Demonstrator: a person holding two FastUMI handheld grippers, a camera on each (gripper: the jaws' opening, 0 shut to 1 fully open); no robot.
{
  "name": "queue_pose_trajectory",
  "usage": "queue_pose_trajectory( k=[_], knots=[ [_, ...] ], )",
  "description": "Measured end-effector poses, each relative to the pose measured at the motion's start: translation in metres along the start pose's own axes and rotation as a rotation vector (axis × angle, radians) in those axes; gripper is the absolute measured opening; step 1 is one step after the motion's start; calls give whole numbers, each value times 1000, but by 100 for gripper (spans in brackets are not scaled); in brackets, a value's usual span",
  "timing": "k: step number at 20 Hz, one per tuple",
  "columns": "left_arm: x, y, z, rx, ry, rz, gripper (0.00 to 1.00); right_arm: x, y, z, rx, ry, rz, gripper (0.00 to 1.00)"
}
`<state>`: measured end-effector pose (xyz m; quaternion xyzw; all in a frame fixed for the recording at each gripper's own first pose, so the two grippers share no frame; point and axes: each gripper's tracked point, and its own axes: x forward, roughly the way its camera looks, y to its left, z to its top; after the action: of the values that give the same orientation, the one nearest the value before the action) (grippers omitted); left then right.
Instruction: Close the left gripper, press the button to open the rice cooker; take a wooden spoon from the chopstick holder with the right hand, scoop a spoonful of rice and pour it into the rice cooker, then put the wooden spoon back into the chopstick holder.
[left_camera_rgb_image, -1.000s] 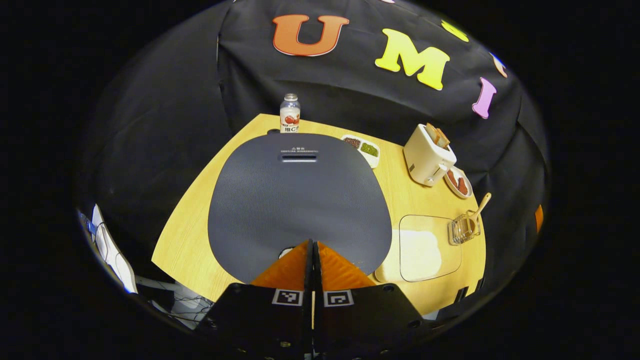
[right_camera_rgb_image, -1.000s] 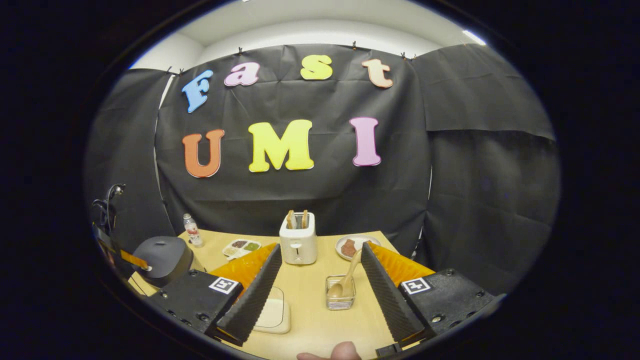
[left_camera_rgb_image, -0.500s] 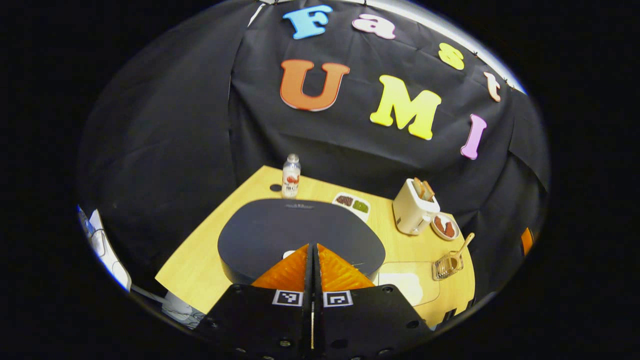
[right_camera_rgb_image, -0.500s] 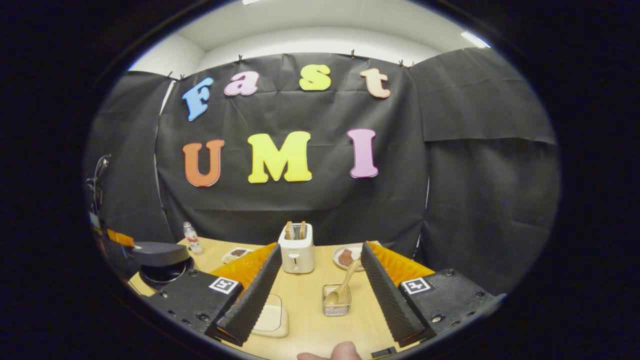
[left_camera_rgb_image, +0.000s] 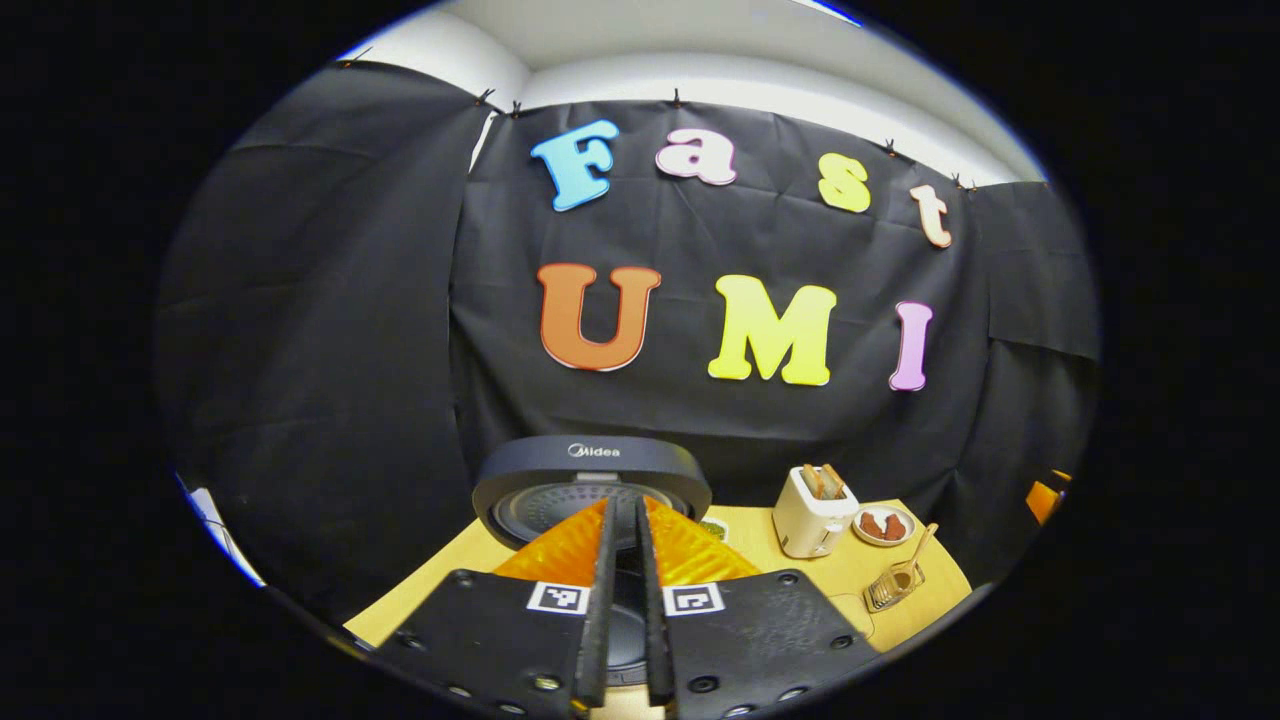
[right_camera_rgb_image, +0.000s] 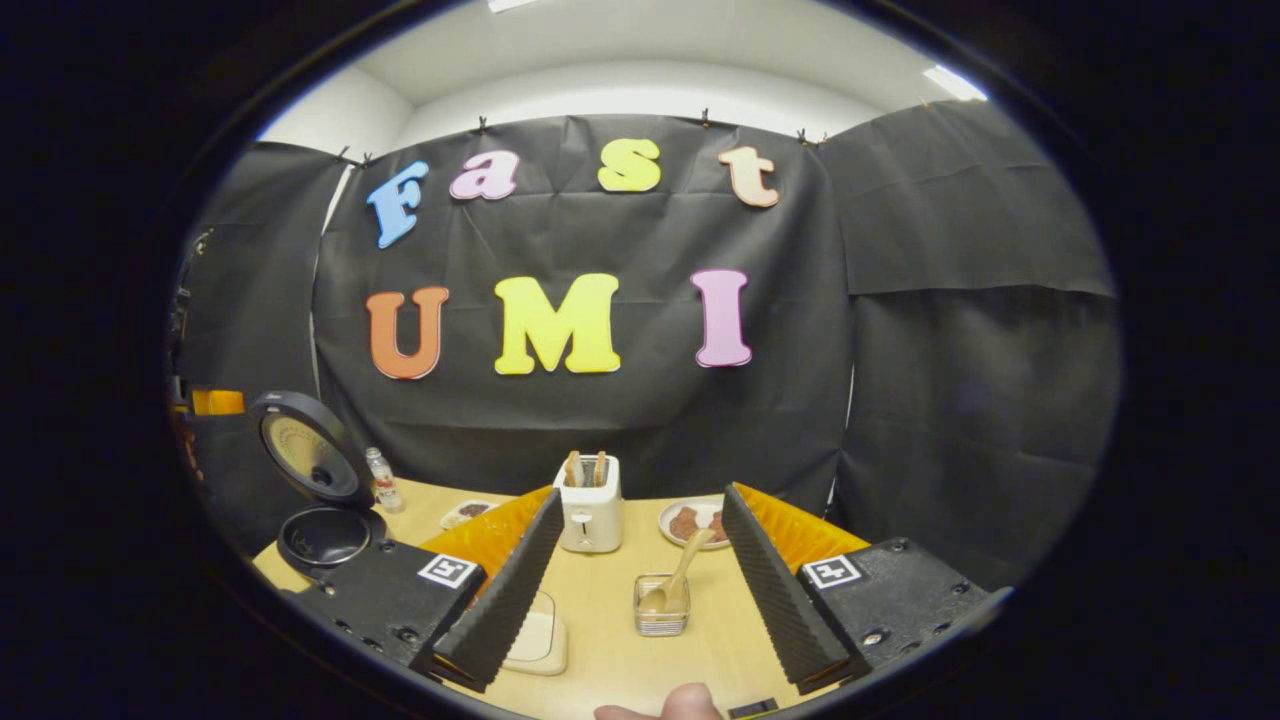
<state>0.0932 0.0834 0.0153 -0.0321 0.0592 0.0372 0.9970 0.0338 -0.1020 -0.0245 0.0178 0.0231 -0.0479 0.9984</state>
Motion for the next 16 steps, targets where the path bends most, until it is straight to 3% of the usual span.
queue_pose_trajectory(
  k=[1,5,9,10,11,16],
  knots=[
    [-6,-5,2,-3,-10,-8,15,0,-1,0,3,4,-1,100],
    [-21,-15,9,8,-68,-11,100,2,-9,-2,-5,9,-6,100],
    [-34,-21,5,23,-90,20,95,11,-18,-6,-19,26,0,100],
    [-36,-22,6,26,-97,32,84,14,-20,-7,-21,33,3,100],
    [-38,-24,7,30,-105,45,94,18,-22,-9,-20,40,7,100],
    [-45,-55,-3,40,-105,55,94,51,-27,-37,-31,111,62,100]
  ],
)
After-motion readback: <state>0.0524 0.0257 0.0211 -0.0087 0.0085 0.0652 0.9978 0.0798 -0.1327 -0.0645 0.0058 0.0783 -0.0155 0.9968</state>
